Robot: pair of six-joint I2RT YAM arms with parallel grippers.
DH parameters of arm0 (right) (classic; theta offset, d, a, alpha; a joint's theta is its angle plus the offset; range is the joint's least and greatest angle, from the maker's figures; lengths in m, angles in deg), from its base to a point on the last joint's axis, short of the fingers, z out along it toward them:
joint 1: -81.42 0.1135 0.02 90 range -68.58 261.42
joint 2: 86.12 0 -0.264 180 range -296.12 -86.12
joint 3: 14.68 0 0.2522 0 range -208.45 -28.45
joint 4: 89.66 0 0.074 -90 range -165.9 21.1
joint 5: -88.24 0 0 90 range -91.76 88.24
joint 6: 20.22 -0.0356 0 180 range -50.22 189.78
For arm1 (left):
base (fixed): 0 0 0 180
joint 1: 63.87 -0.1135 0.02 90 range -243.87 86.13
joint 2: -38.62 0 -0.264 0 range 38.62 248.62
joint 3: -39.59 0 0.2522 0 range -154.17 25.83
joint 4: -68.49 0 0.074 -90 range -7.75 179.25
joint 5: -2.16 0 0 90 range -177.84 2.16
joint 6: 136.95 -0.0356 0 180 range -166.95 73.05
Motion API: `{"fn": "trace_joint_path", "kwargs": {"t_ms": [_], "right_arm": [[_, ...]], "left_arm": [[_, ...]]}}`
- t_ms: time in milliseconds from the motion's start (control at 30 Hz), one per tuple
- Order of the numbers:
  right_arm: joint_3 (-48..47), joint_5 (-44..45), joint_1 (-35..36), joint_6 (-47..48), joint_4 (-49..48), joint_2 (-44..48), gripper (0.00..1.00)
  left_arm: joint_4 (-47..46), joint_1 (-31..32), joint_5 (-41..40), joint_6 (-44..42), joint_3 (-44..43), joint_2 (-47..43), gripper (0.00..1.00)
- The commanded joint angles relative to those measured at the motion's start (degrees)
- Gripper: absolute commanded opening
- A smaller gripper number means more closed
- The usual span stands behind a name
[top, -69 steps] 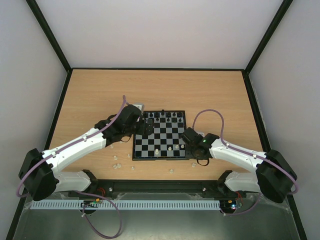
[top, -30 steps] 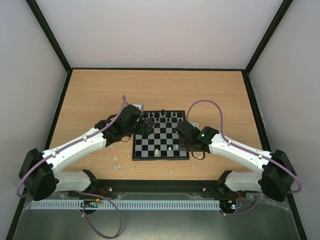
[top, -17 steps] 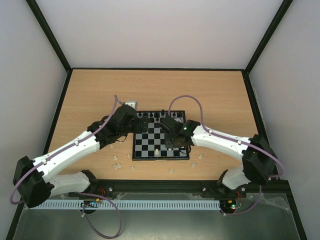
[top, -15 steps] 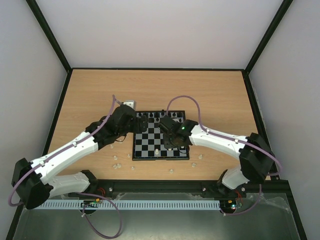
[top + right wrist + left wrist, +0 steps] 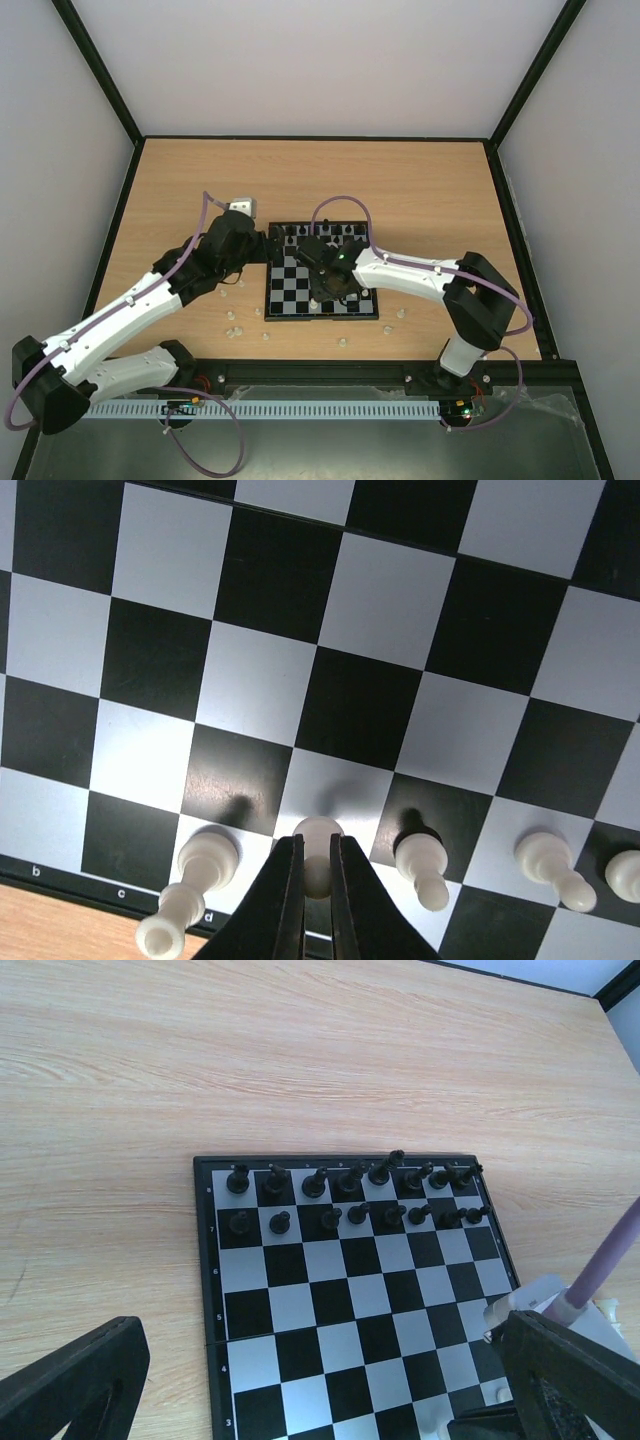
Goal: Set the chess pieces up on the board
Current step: Place the chess piece on the chessboard.
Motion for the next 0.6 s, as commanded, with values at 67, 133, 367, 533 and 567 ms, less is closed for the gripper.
{"fn": "trace_joint_path", "kwargs": {"t_ms": [67, 133, 367, 533, 567], "right_arm": [[-2.26, 0.52, 0.47, 0.74, 2.05, -2.42, 0.05], [-2.37, 0.8, 0.48, 0.72, 2.15, -2.84, 0.06], [-2.4, 1.05, 0.47, 0.65, 2.49, -4.03, 0.07], [-2.04, 1.42, 0.5, 0.31, 2.85, -4.05, 0.09], [-1.83, 1.34, 0.48, 0.26, 2.75, -3.96, 0.1]], "left_arm": [[0.87, -0.79, -1.01, -0.01, 0.88, -1.32, 1.0], [0.87, -0.95, -0.93, -0.12, 0.97, -1.6, 1.0], [0.52, -1.41, -0.44, -0.46, 1.28, -1.69, 1.0], [0.39, -1.59, -0.22, -0.54, 1.49, -1.69, 0.99], [0.35, -1.59, -0.14, -0.65, 1.52, -1.7, 0.99]]}}
